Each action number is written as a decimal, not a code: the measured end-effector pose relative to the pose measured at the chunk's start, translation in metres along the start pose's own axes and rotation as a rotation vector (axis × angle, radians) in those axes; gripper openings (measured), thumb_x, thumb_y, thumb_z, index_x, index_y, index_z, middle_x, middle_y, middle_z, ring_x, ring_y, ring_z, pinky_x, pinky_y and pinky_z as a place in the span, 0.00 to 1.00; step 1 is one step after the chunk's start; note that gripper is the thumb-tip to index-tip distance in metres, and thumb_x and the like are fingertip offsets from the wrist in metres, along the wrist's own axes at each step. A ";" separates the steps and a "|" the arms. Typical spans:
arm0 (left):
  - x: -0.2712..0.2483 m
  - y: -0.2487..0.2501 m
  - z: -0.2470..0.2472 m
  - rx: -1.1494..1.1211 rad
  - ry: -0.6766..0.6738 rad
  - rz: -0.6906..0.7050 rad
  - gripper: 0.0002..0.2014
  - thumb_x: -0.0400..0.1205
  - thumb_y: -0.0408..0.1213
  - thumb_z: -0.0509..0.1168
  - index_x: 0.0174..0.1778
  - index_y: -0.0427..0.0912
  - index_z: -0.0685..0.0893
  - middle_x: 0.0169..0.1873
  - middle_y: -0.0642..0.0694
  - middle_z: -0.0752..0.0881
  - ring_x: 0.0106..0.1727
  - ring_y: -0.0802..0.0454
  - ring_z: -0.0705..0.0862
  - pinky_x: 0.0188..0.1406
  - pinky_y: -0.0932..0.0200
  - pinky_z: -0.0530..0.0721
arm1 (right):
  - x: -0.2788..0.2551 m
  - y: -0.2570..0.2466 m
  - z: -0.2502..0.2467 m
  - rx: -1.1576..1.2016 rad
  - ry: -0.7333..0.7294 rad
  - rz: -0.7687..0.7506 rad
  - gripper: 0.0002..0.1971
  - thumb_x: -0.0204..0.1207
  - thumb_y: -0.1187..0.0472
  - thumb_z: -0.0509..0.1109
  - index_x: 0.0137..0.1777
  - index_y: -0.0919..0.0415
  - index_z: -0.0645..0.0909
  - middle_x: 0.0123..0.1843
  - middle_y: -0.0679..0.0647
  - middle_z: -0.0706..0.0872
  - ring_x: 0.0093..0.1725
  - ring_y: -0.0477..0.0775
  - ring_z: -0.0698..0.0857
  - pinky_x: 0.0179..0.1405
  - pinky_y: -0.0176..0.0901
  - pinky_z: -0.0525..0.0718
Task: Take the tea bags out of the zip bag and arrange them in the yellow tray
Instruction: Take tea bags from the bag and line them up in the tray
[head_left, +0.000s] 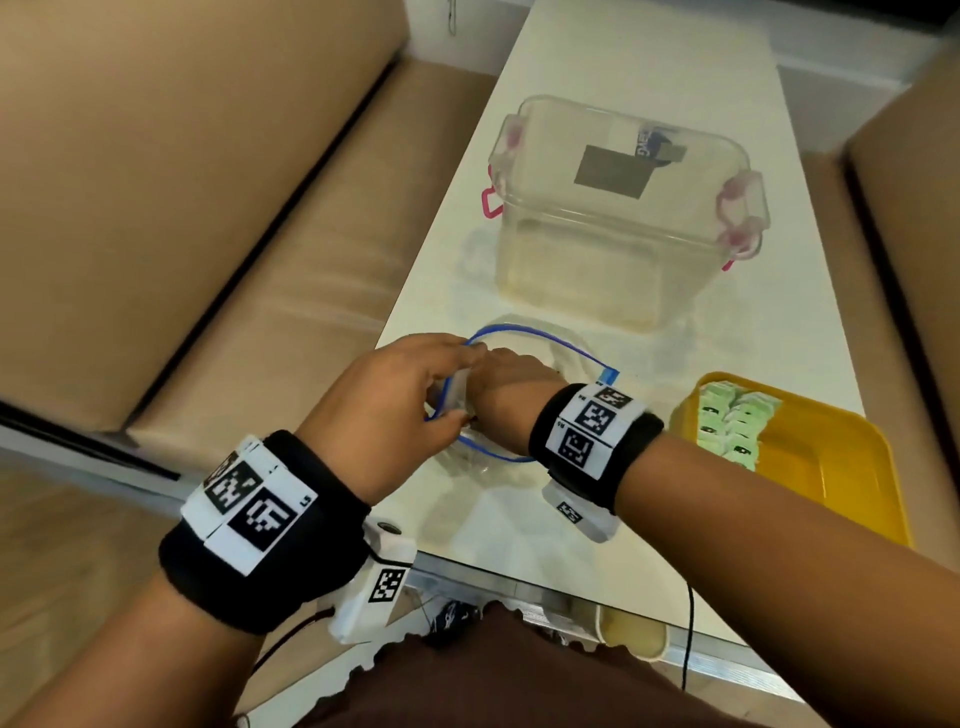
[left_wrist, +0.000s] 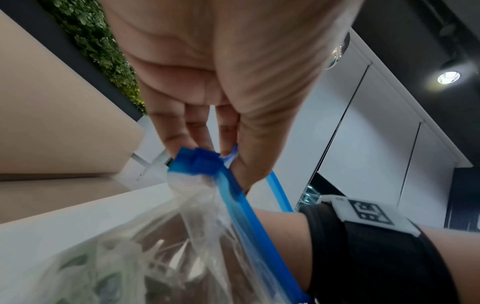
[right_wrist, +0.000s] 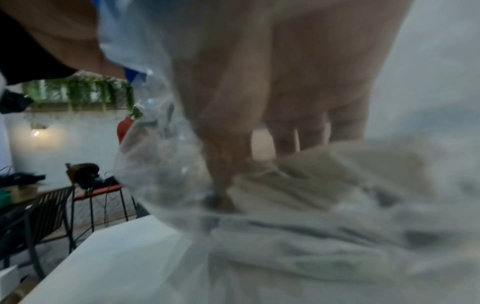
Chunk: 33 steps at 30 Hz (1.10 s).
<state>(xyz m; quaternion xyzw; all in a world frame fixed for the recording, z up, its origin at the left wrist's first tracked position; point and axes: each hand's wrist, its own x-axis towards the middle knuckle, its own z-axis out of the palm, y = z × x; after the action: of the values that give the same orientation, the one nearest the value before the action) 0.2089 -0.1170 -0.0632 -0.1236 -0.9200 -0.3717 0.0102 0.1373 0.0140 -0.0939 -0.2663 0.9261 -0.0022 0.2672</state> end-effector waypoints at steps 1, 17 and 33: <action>-0.001 -0.001 -0.002 0.002 0.007 -0.004 0.28 0.69 0.27 0.75 0.66 0.49 0.84 0.56 0.59 0.81 0.36 0.57 0.82 0.43 0.76 0.79 | 0.000 0.000 -0.002 0.020 0.003 -0.011 0.12 0.80 0.53 0.61 0.58 0.54 0.79 0.49 0.51 0.78 0.51 0.56 0.81 0.51 0.46 0.79; 0.005 -0.001 -0.007 0.012 0.054 -0.093 0.26 0.72 0.27 0.72 0.66 0.48 0.83 0.57 0.58 0.78 0.39 0.55 0.85 0.44 0.79 0.77 | -0.042 0.019 -0.011 0.126 0.383 -0.109 0.14 0.78 0.54 0.66 0.63 0.51 0.76 0.44 0.55 0.86 0.43 0.60 0.83 0.40 0.50 0.81; 0.032 0.036 0.010 -0.115 0.321 0.098 0.11 0.83 0.39 0.59 0.56 0.46 0.84 0.61 0.48 0.79 0.64 0.59 0.77 0.59 0.59 0.79 | -0.120 0.076 -0.062 0.928 0.745 -0.076 0.10 0.71 0.68 0.73 0.50 0.56 0.84 0.41 0.56 0.90 0.38 0.54 0.90 0.43 0.59 0.90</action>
<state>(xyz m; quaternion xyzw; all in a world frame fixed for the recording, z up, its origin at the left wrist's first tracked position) 0.1870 -0.0782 -0.0426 -0.1077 -0.8768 -0.4375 0.1679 0.1551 0.1299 0.0077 -0.1362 0.8495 -0.5095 0.0123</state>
